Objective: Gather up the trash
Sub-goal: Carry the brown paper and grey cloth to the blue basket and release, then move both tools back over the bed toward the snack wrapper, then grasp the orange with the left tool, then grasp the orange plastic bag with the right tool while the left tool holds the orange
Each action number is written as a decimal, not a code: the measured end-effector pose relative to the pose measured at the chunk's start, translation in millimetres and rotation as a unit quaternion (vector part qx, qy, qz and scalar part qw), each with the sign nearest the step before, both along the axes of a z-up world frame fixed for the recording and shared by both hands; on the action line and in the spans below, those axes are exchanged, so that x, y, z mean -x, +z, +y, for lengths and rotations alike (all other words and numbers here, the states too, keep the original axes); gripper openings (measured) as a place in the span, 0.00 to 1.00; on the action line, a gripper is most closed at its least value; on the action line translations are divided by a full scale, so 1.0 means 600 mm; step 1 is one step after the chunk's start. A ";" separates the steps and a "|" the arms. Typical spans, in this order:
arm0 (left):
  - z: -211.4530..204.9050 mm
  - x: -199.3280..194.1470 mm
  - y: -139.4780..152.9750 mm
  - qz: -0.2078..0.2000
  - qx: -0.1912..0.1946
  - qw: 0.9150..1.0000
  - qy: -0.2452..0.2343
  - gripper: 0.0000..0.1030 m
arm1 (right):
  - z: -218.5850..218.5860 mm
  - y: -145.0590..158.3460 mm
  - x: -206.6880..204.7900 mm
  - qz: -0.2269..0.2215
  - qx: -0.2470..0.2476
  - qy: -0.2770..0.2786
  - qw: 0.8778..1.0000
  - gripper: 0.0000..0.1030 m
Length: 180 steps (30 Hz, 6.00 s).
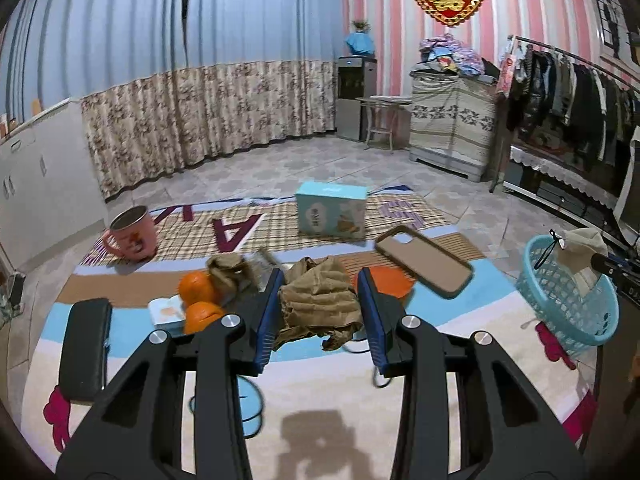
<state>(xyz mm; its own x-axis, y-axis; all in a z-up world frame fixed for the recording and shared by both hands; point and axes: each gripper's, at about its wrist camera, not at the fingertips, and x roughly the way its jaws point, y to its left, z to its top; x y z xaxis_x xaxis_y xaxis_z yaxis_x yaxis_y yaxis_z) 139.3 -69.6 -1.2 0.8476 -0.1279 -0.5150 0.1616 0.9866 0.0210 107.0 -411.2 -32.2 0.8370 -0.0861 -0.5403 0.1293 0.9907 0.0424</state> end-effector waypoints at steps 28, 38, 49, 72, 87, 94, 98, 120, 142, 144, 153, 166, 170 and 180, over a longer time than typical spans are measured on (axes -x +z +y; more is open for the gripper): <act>-0.299 -0.020 -0.017 -0.001 -0.002 0.990 -0.138 0.36 | -0.158 -0.011 0.052 -0.015 -0.016 -0.090 0.996 0.16; -0.417 -0.020 -0.038 0.001 -0.008 0.979 -0.206 0.36 | -0.192 -0.023 0.047 -0.007 -0.018 -0.110 0.994 0.16; -0.493 -0.043 -0.056 0.015 0.006 0.971 -0.238 0.39 | -0.215 -0.042 0.038 0.007 -0.034 -0.120 0.992 0.16; -0.384 -0.043 -0.054 0.003 -0.017 0.988 -0.150 0.92 | -0.181 -0.083 0.020 0.017 -0.036 -0.114 0.993 0.17; -0.233 -0.017 -0.048 -0.018 -0.035 0.996 -0.077 0.95 | -0.152 -0.084 -0.019 0.019 -0.012 -0.137 0.990 0.87; -0.140 -0.024 -0.048 -0.010 -0.027 0.999 -0.025 0.95 | -0.096 -0.064 -0.024 0.012 0.006 -0.117 0.993 0.92; -0.082 -0.026 -0.052 -0.004 -0.023 1.000 0.005 0.95 | -0.055 -0.053 -0.036 0.009 0.010 -0.097 0.995 0.92; 0.149 -0.057 -0.051 0.000 -0.021 0.994 0.109 0.95 | 0.222 0.013 -0.159 -0.013 -0.017 0.007 1.000 0.92; 0.187 -0.150 -0.141 0.113 0.003 0.990 0.080 0.76 | 0.259 -0.059 -0.211 0.051 0.006 0.029 0.998 0.92; 0.185 -0.157 -0.148 0.121 0.009 0.990 0.073 0.68 | 0.255 -0.063 -0.212 0.058 0.000 0.028 0.998 0.92; 0.176 -0.169 -0.156 0.129 0.010 0.990 0.057 0.42 | 0.273 -0.075 -0.214 0.070 -0.008 0.047 0.996 0.92; 0.214 -0.138 -0.132 0.103 0.018 0.992 0.074 0.41 | 0.331 -0.102 -0.250 0.108 0.017 0.094 0.990 0.91; 0.226 -0.135 -0.130 0.100 0.018 0.992 0.080 0.41 | 0.340 -0.134 -0.264 0.148 -0.009 0.116 0.982 0.65; 0.229 -0.132 -0.124 0.095 0.012 0.992 0.083 0.41 | 0.354 -0.136 -0.252 0.136 -0.043 0.157 0.977 0.10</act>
